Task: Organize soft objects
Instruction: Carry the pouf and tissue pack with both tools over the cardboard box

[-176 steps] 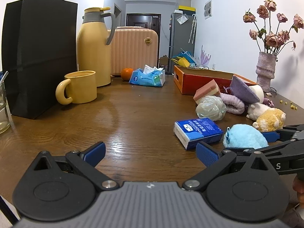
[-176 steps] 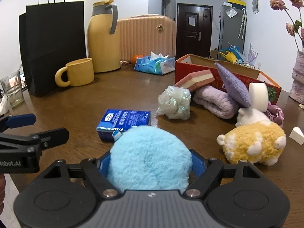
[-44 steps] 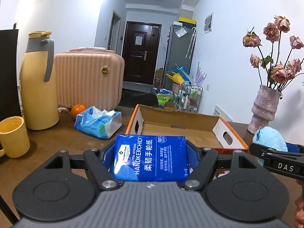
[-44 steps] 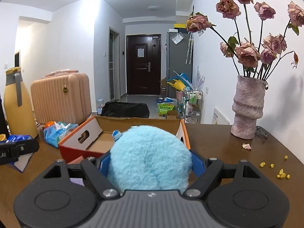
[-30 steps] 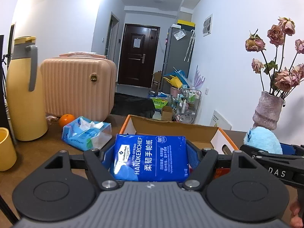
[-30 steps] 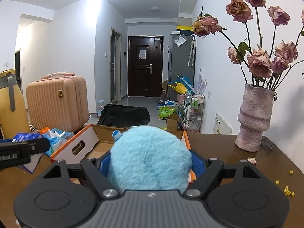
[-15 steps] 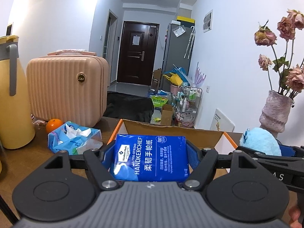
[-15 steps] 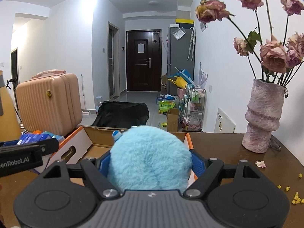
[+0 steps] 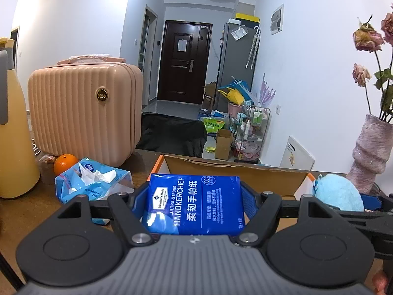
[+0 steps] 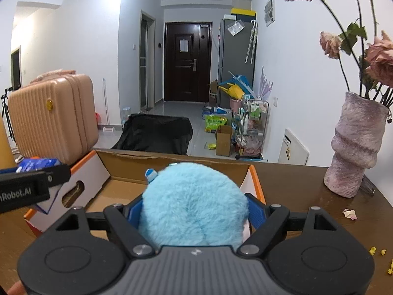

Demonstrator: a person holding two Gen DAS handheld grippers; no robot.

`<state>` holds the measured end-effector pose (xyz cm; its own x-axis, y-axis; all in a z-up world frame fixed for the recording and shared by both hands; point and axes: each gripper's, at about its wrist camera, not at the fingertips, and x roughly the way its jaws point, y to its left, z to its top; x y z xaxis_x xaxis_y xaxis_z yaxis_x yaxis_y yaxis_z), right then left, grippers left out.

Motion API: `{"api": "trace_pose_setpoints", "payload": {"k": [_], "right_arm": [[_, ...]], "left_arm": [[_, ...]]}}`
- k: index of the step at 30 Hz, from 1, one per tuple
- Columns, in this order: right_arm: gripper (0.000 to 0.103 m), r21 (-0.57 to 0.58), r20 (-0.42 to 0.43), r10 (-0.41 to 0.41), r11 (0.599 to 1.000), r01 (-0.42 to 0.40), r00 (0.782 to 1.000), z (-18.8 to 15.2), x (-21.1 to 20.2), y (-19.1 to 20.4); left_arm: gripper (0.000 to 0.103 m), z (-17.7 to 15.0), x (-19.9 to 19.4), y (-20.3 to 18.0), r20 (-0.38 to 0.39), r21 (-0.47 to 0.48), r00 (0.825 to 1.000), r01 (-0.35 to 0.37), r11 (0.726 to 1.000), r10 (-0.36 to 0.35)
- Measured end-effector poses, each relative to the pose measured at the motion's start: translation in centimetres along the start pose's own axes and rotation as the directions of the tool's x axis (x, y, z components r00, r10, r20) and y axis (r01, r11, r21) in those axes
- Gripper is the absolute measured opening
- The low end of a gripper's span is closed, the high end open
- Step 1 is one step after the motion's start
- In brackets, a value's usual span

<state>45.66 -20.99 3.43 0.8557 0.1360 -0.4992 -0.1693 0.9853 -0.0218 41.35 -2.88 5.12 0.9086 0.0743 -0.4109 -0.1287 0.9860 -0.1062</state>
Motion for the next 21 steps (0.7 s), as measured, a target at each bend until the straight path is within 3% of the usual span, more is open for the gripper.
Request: {"api": "trace_pose_setpoints", "payload": {"k": [12, 21], "right_arm": [[0.081, -0.028, -0.075, -0.026, 0.999, 0.024, 0.997, -0.9, 3.8, 0.6], [0.081, -0.028, -0.086, -0.026, 0.999, 0.024, 0.996, -1.8, 5.3, 0.9]], "left_arm": [[0.074, 0.0, 3.6, 0.5, -0.043, 0.018, 0.998, -0.033, 0.999, 0.034], [0.074, -0.9, 5.2, 0.5, -0.051, 0.047, 0.997, -0.063, 0.997, 0.065]]}}
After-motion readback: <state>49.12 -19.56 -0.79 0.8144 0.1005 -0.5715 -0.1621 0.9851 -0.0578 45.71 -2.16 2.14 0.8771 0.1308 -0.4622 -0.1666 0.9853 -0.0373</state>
